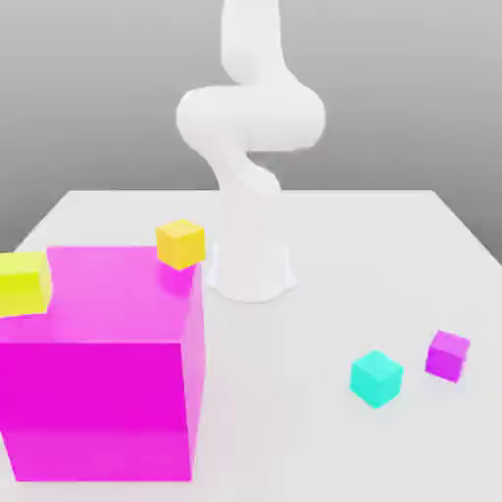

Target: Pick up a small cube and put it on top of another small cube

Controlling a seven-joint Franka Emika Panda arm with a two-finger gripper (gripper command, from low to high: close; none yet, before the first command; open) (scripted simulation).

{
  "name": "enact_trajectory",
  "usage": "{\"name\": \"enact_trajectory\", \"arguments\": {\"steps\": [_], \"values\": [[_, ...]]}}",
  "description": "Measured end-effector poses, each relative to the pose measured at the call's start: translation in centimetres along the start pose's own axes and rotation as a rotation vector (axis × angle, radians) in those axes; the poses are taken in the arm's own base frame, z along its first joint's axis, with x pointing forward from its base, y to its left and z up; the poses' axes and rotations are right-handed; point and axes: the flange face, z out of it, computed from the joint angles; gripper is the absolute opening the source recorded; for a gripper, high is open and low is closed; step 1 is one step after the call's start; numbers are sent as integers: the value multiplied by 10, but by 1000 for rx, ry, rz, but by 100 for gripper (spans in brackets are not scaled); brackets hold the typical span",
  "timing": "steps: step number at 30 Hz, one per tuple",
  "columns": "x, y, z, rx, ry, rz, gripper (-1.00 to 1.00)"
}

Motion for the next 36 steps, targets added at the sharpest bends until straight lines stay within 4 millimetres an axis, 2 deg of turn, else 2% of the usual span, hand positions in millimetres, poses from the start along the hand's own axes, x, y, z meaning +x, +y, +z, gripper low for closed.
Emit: {"name": "enact_trajectory", "arguments": {"steps": [5, 10, 12, 15, 18, 19, 21, 26, 27, 33, 36], "values": [[-71, -3, 123, -74, -186, -119, 0], [-167, 18, 218, -159, -354, -250, 0], [-210, 34, 248, -197, -420, -308, 0], [-279, 68, 284, -262, -516, -403, 0], [-343, 108, 303, -324, -602, -508, 0], [-354, 121, 309, -342, -618, -521, 0], [-370, 135, 322, -355, -632, -538, 0], [-393, 158, 354, -357, -638, -542, 0], [-396, 162, 358, -358, -638, -542, -100], [-397, 163, 360, -358, -637, -542, -100], [-389, 154, 348, -358, -637, -543, -100]]}}
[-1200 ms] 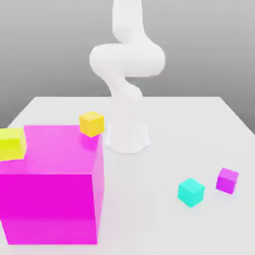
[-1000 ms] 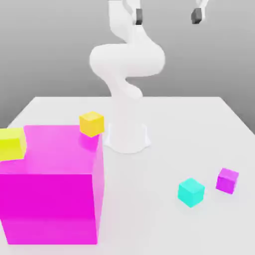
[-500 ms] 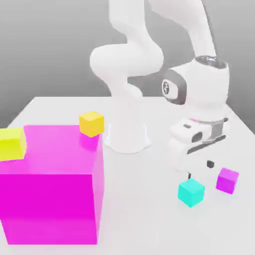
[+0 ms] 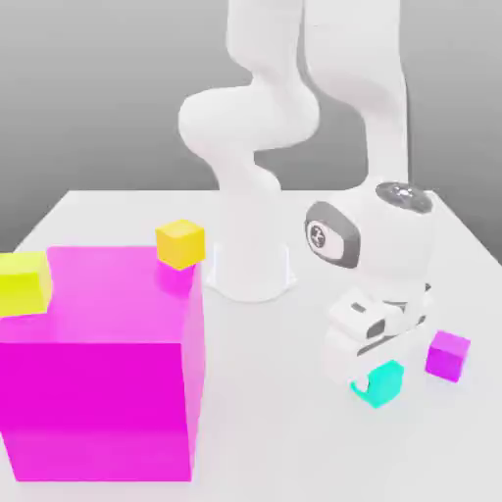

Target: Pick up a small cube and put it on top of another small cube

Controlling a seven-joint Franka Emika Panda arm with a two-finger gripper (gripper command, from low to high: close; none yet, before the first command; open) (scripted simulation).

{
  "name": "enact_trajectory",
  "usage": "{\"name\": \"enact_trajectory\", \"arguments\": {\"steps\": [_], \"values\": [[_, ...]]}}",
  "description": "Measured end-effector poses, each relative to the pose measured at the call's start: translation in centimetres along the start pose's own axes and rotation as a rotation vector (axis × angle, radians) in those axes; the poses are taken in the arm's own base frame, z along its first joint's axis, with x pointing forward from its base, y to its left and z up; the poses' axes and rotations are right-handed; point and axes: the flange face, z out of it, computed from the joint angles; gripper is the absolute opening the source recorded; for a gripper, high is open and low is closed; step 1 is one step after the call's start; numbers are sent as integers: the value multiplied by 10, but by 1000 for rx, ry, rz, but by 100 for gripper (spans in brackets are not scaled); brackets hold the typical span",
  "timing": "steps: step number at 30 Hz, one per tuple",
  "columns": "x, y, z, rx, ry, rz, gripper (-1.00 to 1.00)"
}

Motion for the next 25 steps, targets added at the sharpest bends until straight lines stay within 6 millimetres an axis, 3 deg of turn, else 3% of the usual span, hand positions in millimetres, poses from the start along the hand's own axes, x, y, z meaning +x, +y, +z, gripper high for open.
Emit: {"name": "enact_trajectory", "arguments": {"steps": [6, 8, 15, 17, 21, 22, 25], "values": [[-4, -7, -49, 0, 0, -48, -100], [-11, -24, -60, 2, -2, -164, -100], [-66, -101, -95, 2, -2, -684, -100], [-73, -111, -92, 0, -1, -759, -100], [-73, -113, -54, -2, 0, -777, -100], [-74, -113, -43, -1, 0, -778, 100], [-74, -113, -43, -1, 0, -778, 100]]}}
